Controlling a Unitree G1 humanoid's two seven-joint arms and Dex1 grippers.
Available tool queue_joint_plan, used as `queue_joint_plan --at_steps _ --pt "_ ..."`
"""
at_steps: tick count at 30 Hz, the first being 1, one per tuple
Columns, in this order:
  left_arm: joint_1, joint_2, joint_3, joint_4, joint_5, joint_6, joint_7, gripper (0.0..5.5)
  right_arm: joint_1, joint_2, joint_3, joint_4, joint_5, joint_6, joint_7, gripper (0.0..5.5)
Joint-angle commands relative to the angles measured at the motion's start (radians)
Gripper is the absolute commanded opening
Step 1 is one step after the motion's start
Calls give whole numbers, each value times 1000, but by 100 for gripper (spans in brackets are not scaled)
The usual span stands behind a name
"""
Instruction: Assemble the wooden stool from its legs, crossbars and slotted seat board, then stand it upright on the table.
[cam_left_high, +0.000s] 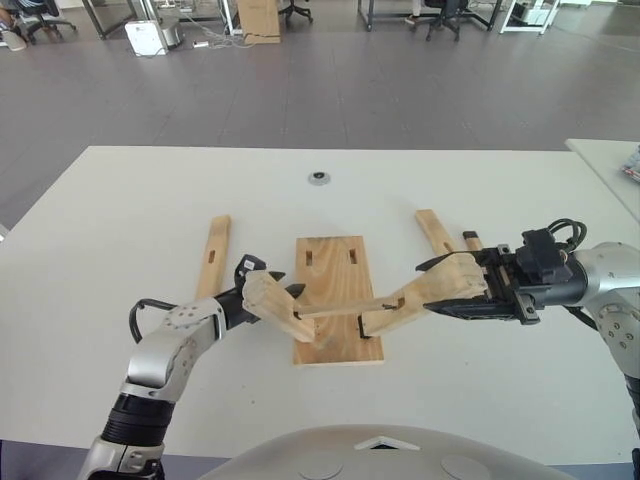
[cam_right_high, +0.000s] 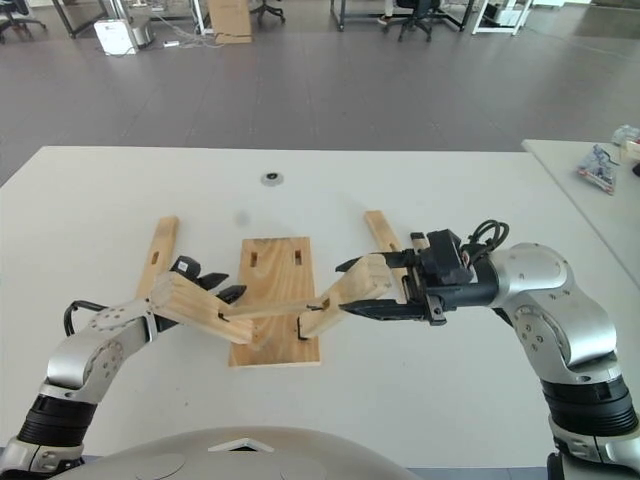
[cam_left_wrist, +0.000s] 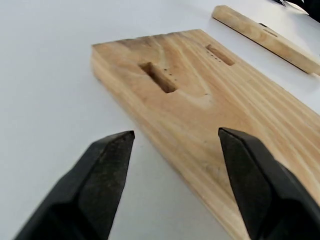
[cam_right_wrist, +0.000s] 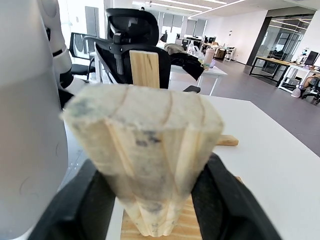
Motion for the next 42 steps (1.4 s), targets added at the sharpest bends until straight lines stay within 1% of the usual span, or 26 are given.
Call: queue_joint_plan --at_steps 1,5,7,9,11,14,18,21,23,27,28,29,31,33,34,36,38,39,42 --pt "-3 -5 -20 -5 36 6 14 310 22 -23 46 -17 -44 10 11 207" --pt "0 -19 -39 -5 55 2 16 310 -24 2 76 21 -17 63 -34 207" --pt "-6 -26 -44 0 63 -1 15 310 -40 1 96 48 -33 58 -25 207" --pt "-12 -71 -2 -5 10 25 37 310 -49 -1 114 42 -41 52 -20 207" --pt "-14 -91 11 -7 3 34 52 310 -58 3 128 28 -42 52 -29 207" --pt "-13 -100 1 -16 25 37 62 310 -41 -1 155 17 -75 48 -53 207" --pt "-12 -113 -5 -25 28 43 74 310 35 10 217 77 -160 -1 -91 207" --pt "-15 -118 -11 -27 30 48 82 310 16 27 228 81 -161 8 -158 207" --pt "-17 -123 -13 -28 31 49 86 310 -16 23 240 79 -205 54 -259 207" --pt "-23 -137 -15 -22 34 45 95 310 -55 2 250 46 -136 101 -265 207" --pt "-25 -143 -17 -20 35 41 98 310 -66 9 253 52 -152 106 -293 207" --pt "-27 -149 -19 -19 36 38 101 310 -86 -1 272 65 -156 177 -329 207" --pt "-29 -157 -22 -19 38 34 106 310 -95 7 286 94 -212 159 -365 207" --pt "-27 -160 -23 -18 39 30 111 310 -100 -23 312 89 -262 186 -396 207" --pt "-24 -162 -21 -17 39 28 115 310 -109 -31 322 92 -255 233 -414 207" --pt "-22 -164 -19 -17 39 25 120 310 -123 -39 331 116 -222 269 -393 207" --pt "-22 -167 -18 -16 39 21 124 310 -128 -32 307 152 -195 264 -387 207" --pt "-24 -169 -16 -14 38 20 126 310 -134 -25 292 180 -193 260 -398 245" --pt "-22 -179 -3 -19 38 16 140 310 -155 0 281 230 -240 237 -419 300"
